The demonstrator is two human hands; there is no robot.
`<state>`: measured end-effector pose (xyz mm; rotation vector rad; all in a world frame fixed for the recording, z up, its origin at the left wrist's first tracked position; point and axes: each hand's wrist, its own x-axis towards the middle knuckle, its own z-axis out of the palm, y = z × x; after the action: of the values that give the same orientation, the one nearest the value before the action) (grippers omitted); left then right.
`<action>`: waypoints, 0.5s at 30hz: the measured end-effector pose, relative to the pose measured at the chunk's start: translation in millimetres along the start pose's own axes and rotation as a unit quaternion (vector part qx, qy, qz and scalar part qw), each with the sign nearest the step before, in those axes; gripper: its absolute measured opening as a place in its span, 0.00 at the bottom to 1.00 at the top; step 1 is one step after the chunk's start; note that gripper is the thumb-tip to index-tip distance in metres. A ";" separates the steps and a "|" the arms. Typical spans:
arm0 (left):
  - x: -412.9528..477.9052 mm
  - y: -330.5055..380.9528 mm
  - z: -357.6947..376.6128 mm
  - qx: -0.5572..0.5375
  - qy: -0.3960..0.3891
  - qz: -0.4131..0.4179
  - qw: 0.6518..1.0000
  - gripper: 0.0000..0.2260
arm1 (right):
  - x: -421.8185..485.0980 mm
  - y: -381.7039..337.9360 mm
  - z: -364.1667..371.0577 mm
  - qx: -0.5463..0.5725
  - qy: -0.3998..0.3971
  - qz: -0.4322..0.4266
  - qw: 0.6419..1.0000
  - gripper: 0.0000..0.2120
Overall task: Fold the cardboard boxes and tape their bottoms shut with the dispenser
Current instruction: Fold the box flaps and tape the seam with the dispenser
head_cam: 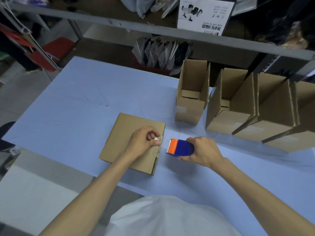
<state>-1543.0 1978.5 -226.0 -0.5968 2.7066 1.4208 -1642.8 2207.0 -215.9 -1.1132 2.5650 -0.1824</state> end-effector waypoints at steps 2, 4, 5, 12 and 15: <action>0.7 -3.1 2.3 -0.001 -0.006 0.004 1.000 0.12 | 7.6 -12.5 4.7 -0.016 -0.005 0.010 1.000 0.22; 0.8 -3.7 3.3 -0.005 -0.002 0.005 1.000 0.12 | 19.0 -28.7 6.9 -0.043 -0.012 0.009 0.999 0.20; 0.9 -3.6 2.7 -0.008 0.000 0.003 1.000 0.12 | 25.2 -35.5 6.8 -0.068 -0.016 0.001 0.998 0.18; -0.2 1.5 -0.8 0.097 -0.028 0.058 0.993 0.11 | 9.9 -1.6 -2.8 -0.097 0.023 0.063 0.993 0.20; -1.4 5.9 2.4 0.319 -0.079 0.176 0.928 0.10 | -7.3 13.0 -8.9 -0.030 0.068 0.099 0.992 0.21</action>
<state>-1544.1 1983.9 -222.5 0.0463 2.9759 0.4939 -1650.3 2221.1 -208.9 -0.8848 2.7994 -0.1379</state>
